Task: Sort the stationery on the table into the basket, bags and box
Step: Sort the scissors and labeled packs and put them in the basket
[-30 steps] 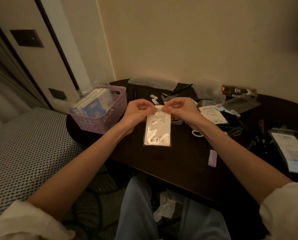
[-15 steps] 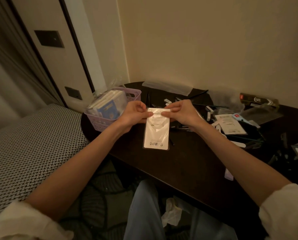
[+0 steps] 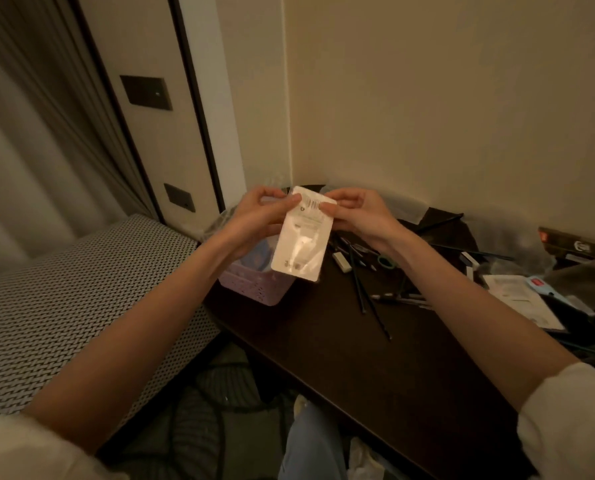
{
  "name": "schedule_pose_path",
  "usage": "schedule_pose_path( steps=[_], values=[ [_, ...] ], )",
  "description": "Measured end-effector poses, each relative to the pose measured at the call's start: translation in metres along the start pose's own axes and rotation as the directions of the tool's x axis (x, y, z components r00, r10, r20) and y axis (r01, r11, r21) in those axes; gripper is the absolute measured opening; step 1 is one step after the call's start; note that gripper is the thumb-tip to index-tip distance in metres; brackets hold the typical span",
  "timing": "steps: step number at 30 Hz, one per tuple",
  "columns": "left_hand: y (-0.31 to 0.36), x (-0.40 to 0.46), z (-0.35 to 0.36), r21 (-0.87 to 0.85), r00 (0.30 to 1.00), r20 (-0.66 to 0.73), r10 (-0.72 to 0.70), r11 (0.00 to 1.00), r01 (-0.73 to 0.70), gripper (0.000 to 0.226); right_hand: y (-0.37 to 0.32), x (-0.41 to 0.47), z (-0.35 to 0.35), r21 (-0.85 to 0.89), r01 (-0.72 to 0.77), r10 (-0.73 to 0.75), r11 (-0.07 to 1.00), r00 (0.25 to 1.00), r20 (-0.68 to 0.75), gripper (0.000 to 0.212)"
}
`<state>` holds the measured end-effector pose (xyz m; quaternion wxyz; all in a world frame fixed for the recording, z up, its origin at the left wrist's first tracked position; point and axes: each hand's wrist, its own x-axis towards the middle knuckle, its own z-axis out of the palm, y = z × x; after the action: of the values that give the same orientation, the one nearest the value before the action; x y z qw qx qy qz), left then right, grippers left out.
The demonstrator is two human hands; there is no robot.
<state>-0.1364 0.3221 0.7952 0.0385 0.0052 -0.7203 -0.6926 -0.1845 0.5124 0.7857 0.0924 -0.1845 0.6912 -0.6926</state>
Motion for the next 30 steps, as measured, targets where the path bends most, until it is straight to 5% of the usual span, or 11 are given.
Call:
schedule_pose_path(
  steps=[5,7,12,16,21,25,30],
  values=[
    [-0.006,0.014,-0.032,-0.103,0.911,0.385,-0.146,0.974,0.200,0.065,-0.003,0.036,0.006,0.225,-0.015,-0.012,0.974,0.993,0.119,0.018],
    [-0.008,0.020,-0.042,-0.176,0.886,0.435,-0.161,0.950,0.259,0.068,-0.004,0.049,0.009,0.240,-0.010,-0.026,0.971,0.989,0.146,0.019],
    [-0.008,0.031,-0.053,-0.020,0.933,0.328,-0.148,0.986,0.163,0.052,0.001,0.074,0.015,0.172,-0.025,-0.004,0.985,0.986,0.166,0.019],
    [-0.013,0.032,-0.051,0.312,0.976,0.208,-0.072,0.950,0.004,0.045,0.010,0.083,0.013,0.043,-0.154,0.142,0.987,0.968,0.206,0.013],
    [-0.017,0.029,-0.037,0.536,0.984,0.177,0.008,0.838,-0.103,0.026,0.016,0.091,0.016,0.190,-0.387,0.339,0.903,0.909,0.241,0.034],
    [-0.024,0.028,-0.032,0.725,0.981,0.182,0.060,0.666,-0.175,0.055,0.019,0.097,0.021,-0.174,-0.268,0.300,0.948,0.932,0.201,0.023],
    [-0.034,0.032,-0.051,0.809,0.965,0.186,0.183,0.529,-0.256,0.031,0.034,0.114,0.037,-0.552,-0.122,0.235,0.825,0.962,0.137,0.035]
  ],
)
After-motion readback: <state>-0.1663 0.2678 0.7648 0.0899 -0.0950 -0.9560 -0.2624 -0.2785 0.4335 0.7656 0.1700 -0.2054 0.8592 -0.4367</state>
